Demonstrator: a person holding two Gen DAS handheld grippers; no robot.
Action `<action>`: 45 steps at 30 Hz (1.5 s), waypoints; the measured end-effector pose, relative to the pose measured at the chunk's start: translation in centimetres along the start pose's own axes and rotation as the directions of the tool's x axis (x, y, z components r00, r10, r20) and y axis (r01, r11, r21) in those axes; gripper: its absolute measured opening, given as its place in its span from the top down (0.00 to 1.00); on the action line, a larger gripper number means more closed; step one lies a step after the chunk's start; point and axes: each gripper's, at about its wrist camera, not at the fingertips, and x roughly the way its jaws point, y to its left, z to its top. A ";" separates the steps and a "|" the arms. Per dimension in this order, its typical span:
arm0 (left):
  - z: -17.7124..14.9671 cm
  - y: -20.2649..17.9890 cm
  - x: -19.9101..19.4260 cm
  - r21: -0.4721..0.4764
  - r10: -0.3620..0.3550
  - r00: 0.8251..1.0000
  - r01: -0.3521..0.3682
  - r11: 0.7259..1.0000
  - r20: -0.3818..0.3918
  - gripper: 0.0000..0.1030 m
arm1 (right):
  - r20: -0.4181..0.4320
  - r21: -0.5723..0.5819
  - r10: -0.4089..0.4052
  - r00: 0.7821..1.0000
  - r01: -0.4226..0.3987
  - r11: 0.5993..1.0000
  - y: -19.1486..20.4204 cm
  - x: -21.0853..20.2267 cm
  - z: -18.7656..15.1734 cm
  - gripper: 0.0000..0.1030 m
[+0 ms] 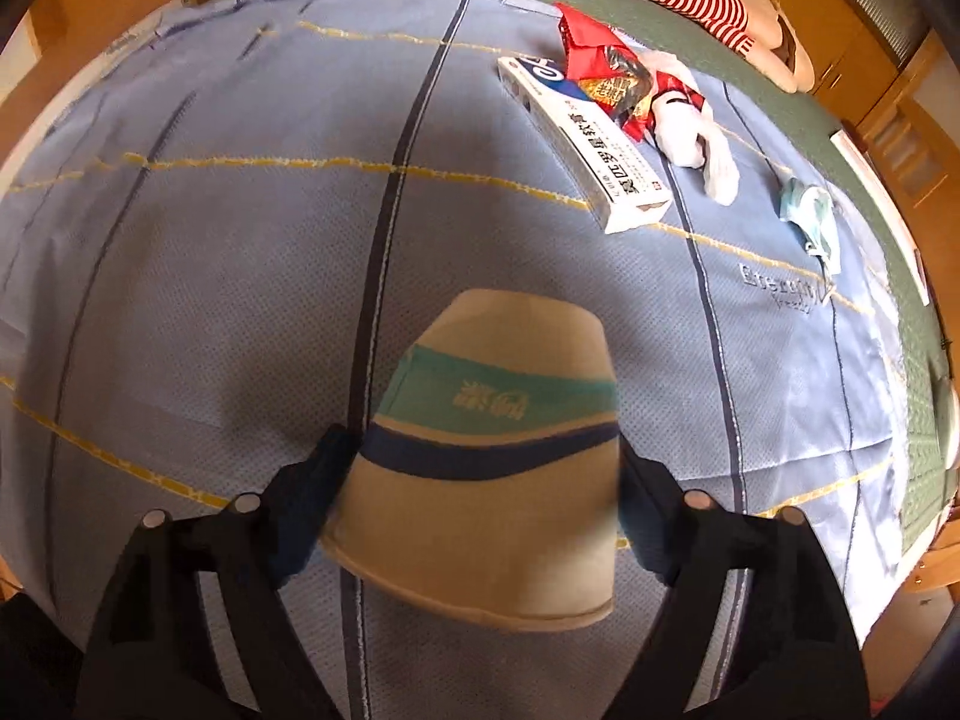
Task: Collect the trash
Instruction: 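Grasp the dark green plastic bag with the left tool while the right lifts the cup, then drop the paper cup into the wastebasket with the right tool while the left drops the green bag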
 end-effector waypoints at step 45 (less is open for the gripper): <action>-10.1 -18.0 -26.0 0.305 -0.039 0.938 -0.073 0.950 0.344 0.51 | 0.541 0.030 0.140 0.829 -0.185 0.982 -13.7 -32.1 -25.1 0.26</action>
